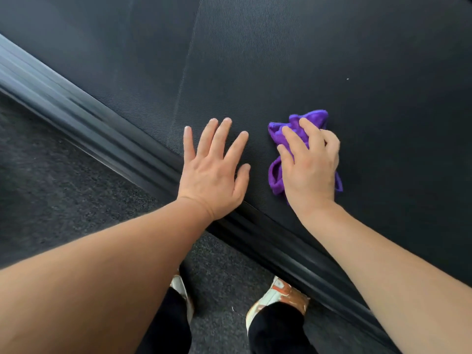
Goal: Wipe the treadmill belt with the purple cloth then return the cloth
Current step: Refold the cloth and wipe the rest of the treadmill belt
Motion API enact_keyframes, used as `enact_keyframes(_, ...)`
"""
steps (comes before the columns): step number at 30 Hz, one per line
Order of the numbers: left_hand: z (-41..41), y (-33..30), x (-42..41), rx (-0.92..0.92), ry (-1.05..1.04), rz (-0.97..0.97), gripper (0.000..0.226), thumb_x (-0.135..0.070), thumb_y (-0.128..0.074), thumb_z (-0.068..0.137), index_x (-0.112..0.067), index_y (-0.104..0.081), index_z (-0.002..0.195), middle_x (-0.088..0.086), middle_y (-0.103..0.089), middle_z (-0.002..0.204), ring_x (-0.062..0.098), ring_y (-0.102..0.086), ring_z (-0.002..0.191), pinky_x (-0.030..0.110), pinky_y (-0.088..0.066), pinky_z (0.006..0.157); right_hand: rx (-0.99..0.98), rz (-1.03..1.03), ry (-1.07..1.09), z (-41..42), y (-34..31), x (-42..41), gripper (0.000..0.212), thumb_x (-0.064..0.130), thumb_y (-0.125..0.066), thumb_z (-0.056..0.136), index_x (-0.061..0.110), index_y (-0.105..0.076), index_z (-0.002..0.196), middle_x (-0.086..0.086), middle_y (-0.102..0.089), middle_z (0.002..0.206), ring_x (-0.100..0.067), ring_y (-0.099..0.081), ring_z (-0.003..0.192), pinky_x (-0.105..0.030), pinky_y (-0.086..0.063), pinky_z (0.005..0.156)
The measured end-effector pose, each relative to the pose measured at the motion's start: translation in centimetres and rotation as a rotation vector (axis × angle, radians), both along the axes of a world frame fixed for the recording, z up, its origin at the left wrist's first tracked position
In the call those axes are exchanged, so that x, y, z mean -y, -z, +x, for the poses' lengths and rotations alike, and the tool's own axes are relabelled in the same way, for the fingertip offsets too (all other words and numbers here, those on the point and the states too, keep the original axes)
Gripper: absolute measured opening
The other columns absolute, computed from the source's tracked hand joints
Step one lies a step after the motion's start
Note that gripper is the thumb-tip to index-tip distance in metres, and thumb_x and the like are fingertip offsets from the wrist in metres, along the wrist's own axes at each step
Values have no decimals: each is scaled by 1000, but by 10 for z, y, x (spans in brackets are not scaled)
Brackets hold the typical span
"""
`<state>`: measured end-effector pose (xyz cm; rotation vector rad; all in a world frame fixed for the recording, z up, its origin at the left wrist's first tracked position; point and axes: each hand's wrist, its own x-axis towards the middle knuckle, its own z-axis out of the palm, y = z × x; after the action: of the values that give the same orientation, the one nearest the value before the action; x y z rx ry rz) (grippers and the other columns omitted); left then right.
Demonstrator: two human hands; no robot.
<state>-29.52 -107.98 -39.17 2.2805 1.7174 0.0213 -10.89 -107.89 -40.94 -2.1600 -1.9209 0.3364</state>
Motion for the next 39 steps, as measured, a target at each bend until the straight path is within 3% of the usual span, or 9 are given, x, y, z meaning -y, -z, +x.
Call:
enact_keyframes(6, 29, 3, 14, 25, 24, -10, 58, -43, -42, 96, -17, -47, 148, 17, -35, 160, 39, -26, 150, 65, -6, 121, 51, -57, -124, 41, -4, 57, 32, 28, -57, 96, 20, -64, 127, -6, -53, 141, -35, -45, 121, -53, -48, 90)
enact_keyframes(11, 50, 4, 27, 24, 34, -50, 58, -44, -40, 98, -18, -45, 150, 16, -32, 162, 38, -23, 151, 65, -4, 121, 12, -106, 77, 89, -4, 80, 35, 28, -55, 97, 17, -64, 128, -7, -49, 144, -33, -38, 119, -55, -45, 98)
enact_keyframes(15, 56, 12, 35, -21, 61, -64, 58, -45, -40, 97, -18, -45, 149, 16, -31, 162, 37, -21, 152, 64, -6, 121, 7, -102, 167, 78, -3, 64, 35, 29, -51, 98, 19, -62, 130, -4, -46, 146, -32, -38, 122, -53, -42, 100)
enact_keyframes(21, 57, 14, 35, -51, 62, -74, 61, -47, -40, 97, -19, -41, 151, 16, -26, 164, 37, -16, 153, 62, -7, 122, 70, -106, -146, 77, -6, 100, 35, 27, -55, 96, 19, -63, 129, -8, -51, 142, -36, -45, 121, -54, -48, 92)
enact_keyframes(26, 58, 15, 36, -78, 70, -86, 63, -50, -35, 98, -19, -37, 153, 15, -22, 165, 37, -12, 154, 62, -8, 123, -52, -162, 215, 104, -10, 98, 34, 24, -55, 99, 15, -62, 130, -7, -46, 146, -32, -36, 123, -47, -43, 103)
enact_keyframes(28, 58, 15, 36, -79, 68, -83, 63, -50, -35, 98, -19, -37, 153, 16, -23, 165, 37, -13, 154, 62, -8, 122, -23, -147, 258, 98, -7, 81, 35, 28, -52, 100, 17, -61, 132, -4, -46, 146, -32, -36, 122, -46, -42, 104)
enact_keyframes(35, 59, 13, 35, -52, 67, -91, 65, -47, -41, 95, -15, -40, 151, 19, -26, 163, 40, -16, 152, 63, -8, 122, 15, -62, -62, 54, -5, 74, 31, 29, -56, 98, 19, -64, 126, -5, -53, 139, -32, -46, 117, -50, -49, 89)
enact_keyframes(39, 73, 8, 40, 55, 196, -19, 61, -42, -51, 91, -13, -51, 145, 20, -36, 159, 41, -27, 149, 66, -13, 119, 43, -92, -112, 77, -4, 107, 35, 32, -51, 99, 19, -62, 130, -7, -52, 141, -35, -46, 117, -51, -49, 91)
